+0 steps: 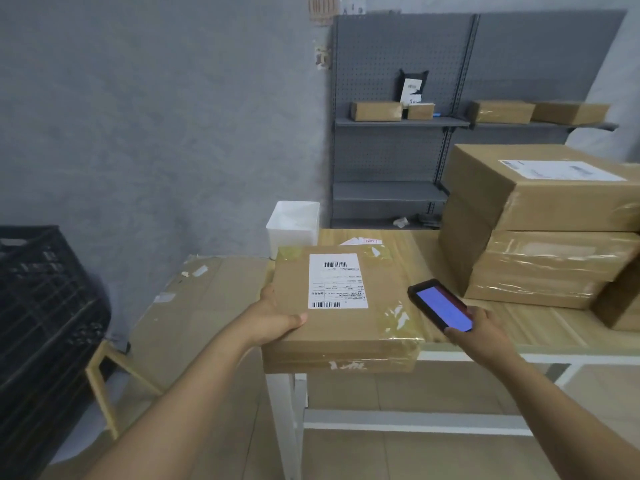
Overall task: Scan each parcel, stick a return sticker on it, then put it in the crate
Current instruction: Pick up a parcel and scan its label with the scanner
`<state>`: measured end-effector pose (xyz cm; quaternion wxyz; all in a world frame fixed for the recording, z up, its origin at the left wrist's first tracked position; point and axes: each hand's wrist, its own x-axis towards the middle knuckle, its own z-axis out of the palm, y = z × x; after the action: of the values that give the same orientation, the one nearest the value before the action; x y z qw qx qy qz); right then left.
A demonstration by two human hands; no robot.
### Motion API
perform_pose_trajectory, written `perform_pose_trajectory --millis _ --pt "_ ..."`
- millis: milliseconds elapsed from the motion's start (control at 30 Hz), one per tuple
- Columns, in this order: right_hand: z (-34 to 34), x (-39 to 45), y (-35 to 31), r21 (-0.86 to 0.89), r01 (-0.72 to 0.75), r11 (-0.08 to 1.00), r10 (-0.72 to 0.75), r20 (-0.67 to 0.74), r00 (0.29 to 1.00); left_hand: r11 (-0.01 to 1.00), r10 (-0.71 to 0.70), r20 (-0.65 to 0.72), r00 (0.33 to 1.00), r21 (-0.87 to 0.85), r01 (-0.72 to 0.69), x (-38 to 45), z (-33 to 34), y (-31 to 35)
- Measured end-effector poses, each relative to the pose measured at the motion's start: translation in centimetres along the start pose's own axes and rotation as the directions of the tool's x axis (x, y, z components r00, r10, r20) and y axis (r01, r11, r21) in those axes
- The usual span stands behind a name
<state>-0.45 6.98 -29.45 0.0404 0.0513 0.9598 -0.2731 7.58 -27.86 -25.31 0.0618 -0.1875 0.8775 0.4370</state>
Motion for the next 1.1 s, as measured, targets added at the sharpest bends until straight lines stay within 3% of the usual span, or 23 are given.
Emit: perform_pose_trajectory --millis 133,233,400,500,600,700,867,1100 --pt "0.1 2.4 1.1 -0.153 -0.009 0.988 0.018 0.056 0.998 0.997 -0.046 -0.018 0.999 0.061 0.047 0.2 0.3 0.6" --pt "0.4 4.0 0.7 -0.151 0.006 0.989 0.007 0.088 0.996 0.991 -0.087 -0.025 0.996 0.096 0.089 0.3 0.4 0.8" --pt "0.8 5.5 -0.3 -0.296 0.044 0.954 -0.043 0.011 0.999 0.987 -0.130 -0.034 0.991 0.092 0.132 0.2 0.6 1.0" --pt "0.2 6.0 -0.6 -0.270 0.037 0.962 -0.030 0.031 0.999 0.985 -0.140 -0.038 0.989 0.097 0.143 0.2 0.7 1.3" --pt "-1.2 6.6 -1.0 -0.115 0.034 0.993 -0.026 0.074 0.997 0.983 -0.149 -0.043 0.988 0.104 0.152 0.1 0.7 1.4" --pt "-3.8 6.8 -2.4 -0.009 0.112 0.994 -0.111 0.087 0.990 0.982 -0.152 -0.053 0.987 0.109 0.157 0.1 0.7 1.3" --pt "-8.2 4.2 -6.9 -0.178 0.364 0.914 -0.316 0.248 0.916 0.984 -0.147 -0.047 0.988 0.098 0.151 0.3 0.6 1.2" --pt "-8.4 -0.5 -11.9 -0.274 0.365 0.890 -0.265 0.343 0.901 0.987 -0.128 -0.053 0.990 0.094 0.133 0.0 0.7 1.1"
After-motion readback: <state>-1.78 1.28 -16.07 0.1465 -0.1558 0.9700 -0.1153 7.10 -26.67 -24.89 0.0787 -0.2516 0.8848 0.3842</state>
